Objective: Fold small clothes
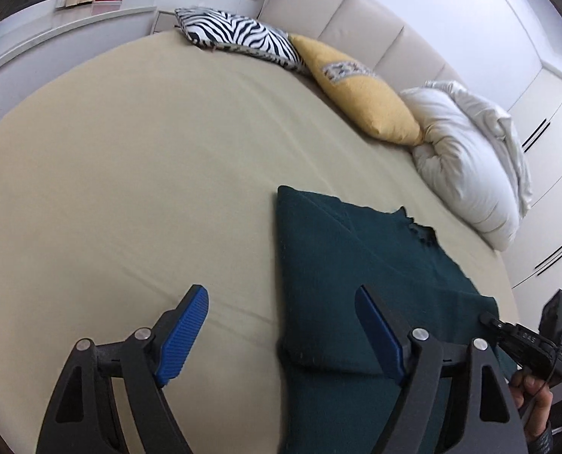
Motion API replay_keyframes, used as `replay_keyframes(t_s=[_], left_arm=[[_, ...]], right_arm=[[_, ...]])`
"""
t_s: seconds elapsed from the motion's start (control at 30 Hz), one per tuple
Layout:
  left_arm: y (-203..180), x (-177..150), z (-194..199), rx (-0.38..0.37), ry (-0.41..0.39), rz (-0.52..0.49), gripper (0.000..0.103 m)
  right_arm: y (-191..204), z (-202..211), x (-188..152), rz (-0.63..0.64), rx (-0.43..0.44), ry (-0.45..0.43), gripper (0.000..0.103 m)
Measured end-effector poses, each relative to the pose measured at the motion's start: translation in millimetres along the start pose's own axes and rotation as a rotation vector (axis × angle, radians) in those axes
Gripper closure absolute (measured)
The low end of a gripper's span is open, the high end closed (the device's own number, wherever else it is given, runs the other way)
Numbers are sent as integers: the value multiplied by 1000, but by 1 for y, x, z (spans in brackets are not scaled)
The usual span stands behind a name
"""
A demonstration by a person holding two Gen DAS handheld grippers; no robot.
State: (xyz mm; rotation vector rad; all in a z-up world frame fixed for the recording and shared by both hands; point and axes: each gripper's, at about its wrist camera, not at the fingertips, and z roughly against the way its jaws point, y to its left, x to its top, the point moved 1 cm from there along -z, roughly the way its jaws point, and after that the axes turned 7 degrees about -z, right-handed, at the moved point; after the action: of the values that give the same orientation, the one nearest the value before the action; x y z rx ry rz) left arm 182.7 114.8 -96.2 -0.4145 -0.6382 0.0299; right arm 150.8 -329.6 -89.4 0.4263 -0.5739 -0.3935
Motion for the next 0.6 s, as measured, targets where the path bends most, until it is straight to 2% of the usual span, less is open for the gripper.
replay_keyframes(t_s=[0.1,0.2,0.27,0.33,0.47,0.53,0.6], left_arm=[[-5,13,-28,36,50,-20,23],[-14,24,-49,61,83,-52,42],[-19,31,-61,82,103,-82,51],[-20,38,-70,98,113,-99,68],[-16,49,-80,87,124,-83,80],[-17,47,-83,90,122,-95,91],[-18,44,-82,96,108,-112,93]], right_arm=[[-26,0,4,-25,-3,3,97],[-23,-5,6,17,-23,5,97],[-27,-5,0,37,-28,3,97],[-30,-3,-2,43,-31,3,97],[-31,-6,-3,63,-37,0,97],[-30,-7,-3,82,-47,-5,97],[-29,-11,-3,100,-63,-4,97]])
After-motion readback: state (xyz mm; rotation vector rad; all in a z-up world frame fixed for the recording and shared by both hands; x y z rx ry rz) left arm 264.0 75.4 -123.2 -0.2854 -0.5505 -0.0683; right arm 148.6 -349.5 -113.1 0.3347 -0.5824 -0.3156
